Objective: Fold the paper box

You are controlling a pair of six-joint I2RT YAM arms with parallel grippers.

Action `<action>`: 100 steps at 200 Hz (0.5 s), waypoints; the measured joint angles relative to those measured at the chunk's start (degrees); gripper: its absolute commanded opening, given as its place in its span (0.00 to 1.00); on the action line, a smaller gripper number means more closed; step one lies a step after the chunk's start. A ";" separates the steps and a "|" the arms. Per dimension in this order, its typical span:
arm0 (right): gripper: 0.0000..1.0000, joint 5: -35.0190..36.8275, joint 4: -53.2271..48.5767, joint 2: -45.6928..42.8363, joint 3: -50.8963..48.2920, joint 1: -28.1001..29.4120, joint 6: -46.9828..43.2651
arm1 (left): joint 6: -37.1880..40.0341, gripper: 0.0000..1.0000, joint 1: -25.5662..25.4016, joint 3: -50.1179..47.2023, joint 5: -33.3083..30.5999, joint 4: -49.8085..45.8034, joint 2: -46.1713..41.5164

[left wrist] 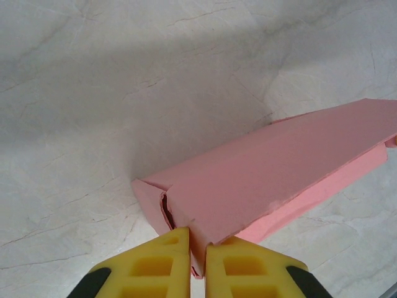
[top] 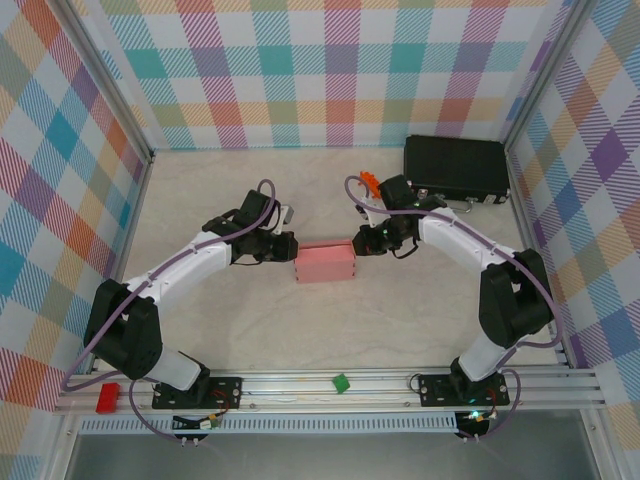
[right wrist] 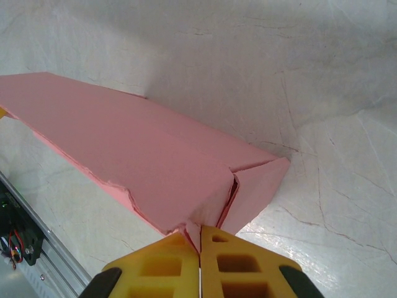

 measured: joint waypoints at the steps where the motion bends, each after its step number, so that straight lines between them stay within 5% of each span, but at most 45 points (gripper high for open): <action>1: 0.09 0.00 0.02 -0.02 -0.04 0.00 0.00 | 0.00 0.12 0.00 0.00 -0.02 0.00 0.00; 66: 0.14 0.09 0.33 -0.79 -2.51 0.74 0.00 | 1.29 0.12 -1.81 -2.71 -1.57 0.11 -1.20; 100: 0.26 0.83 -0.35 -0.90 -2.91 0.90 0.02 | 1.81 0.13 -2.45 -3.15 -2.82 -0.04 -1.42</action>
